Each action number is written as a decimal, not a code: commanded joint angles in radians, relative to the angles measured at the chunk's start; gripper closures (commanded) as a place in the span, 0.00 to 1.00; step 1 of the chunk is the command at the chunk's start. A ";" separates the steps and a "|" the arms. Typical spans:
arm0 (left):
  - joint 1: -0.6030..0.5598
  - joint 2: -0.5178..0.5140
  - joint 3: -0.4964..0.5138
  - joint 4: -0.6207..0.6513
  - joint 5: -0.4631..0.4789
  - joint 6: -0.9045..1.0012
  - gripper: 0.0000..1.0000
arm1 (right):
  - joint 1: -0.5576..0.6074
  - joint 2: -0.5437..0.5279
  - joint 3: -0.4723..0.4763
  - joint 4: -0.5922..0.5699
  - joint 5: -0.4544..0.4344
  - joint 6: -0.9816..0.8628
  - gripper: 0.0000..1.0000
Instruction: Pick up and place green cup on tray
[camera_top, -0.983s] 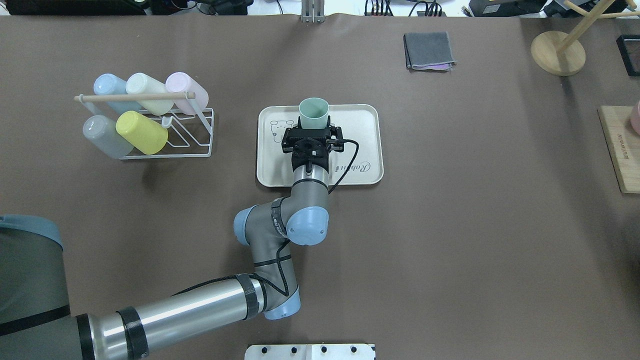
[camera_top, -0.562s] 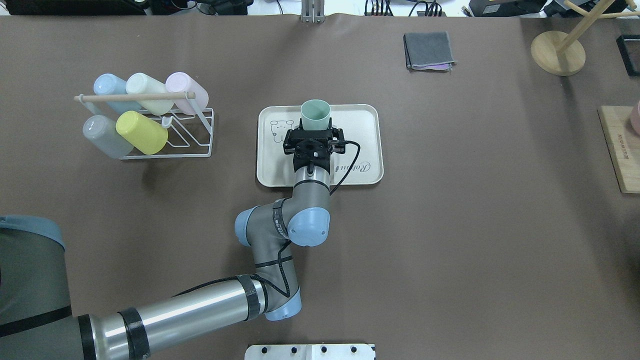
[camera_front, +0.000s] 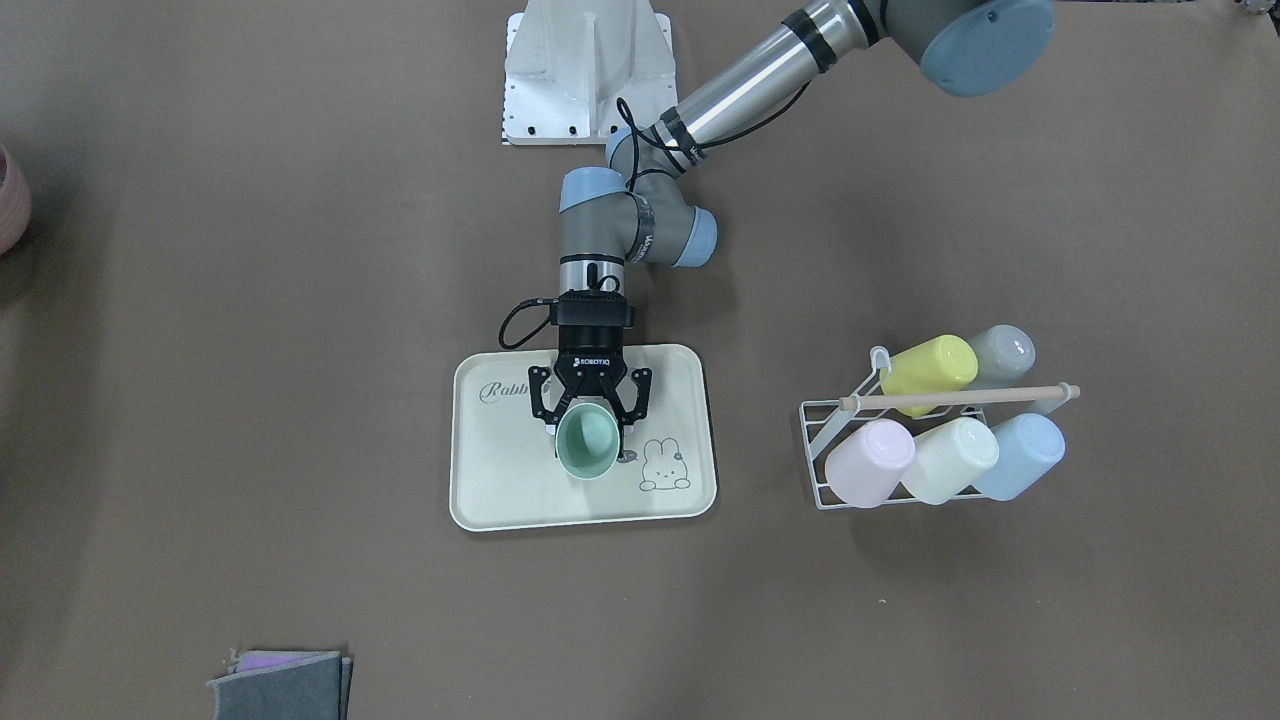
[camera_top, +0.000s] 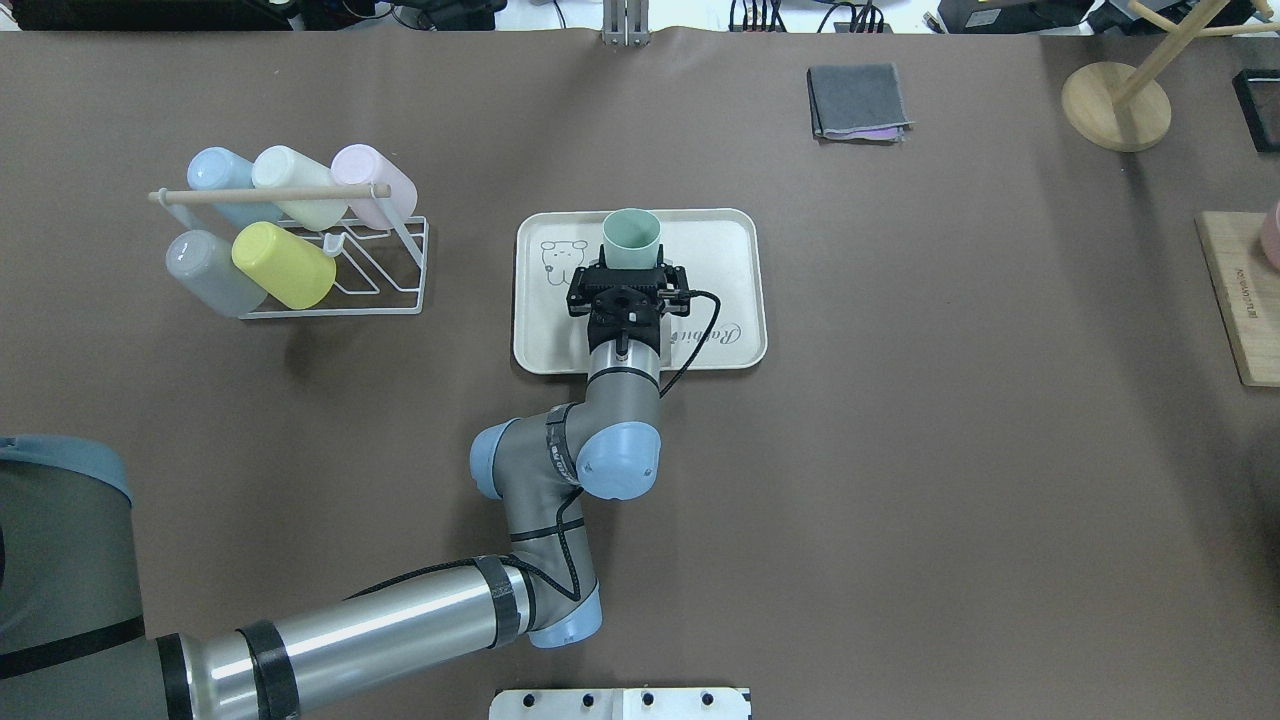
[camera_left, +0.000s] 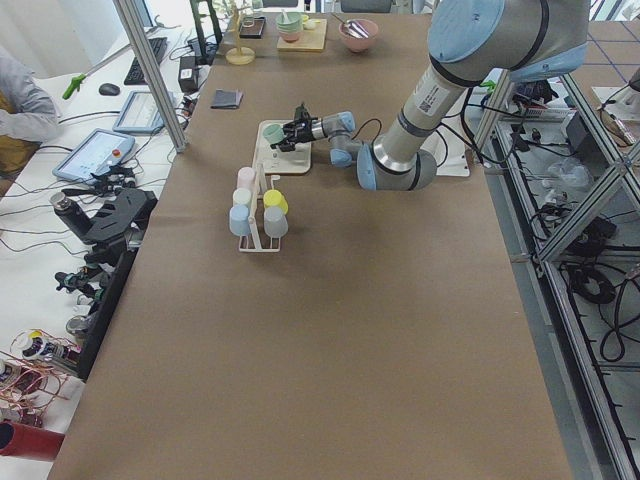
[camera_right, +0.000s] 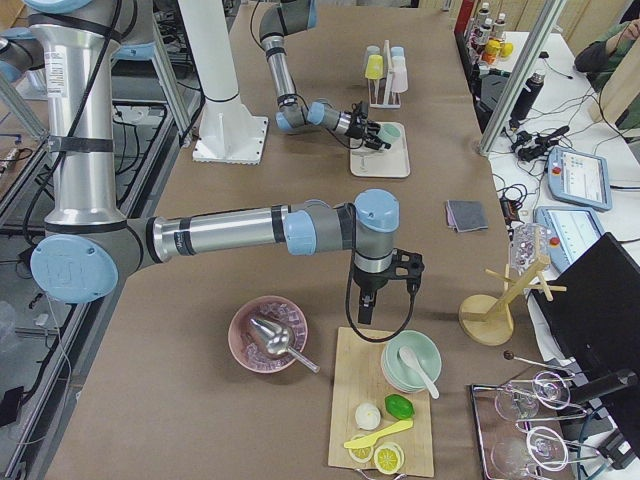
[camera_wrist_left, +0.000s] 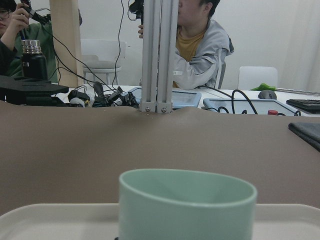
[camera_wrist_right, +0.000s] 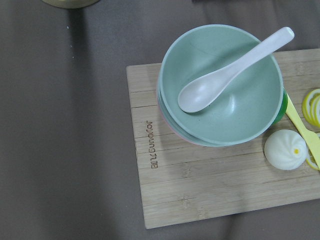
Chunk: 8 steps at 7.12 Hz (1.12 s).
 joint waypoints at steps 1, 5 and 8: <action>0.014 0.001 -0.005 -0.001 0.003 0.000 0.01 | 0.000 0.000 -0.001 0.000 0.001 -0.001 0.00; 0.036 0.029 -0.046 -0.012 0.043 0.002 0.01 | 0.000 0.000 -0.001 0.000 0.003 -0.001 0.00; 0.037 0.087 -0.167 -0.012 0.051 0.029 0.01 | 0.000 0.000 -0.001 0.000 0.000 -0.001 0.00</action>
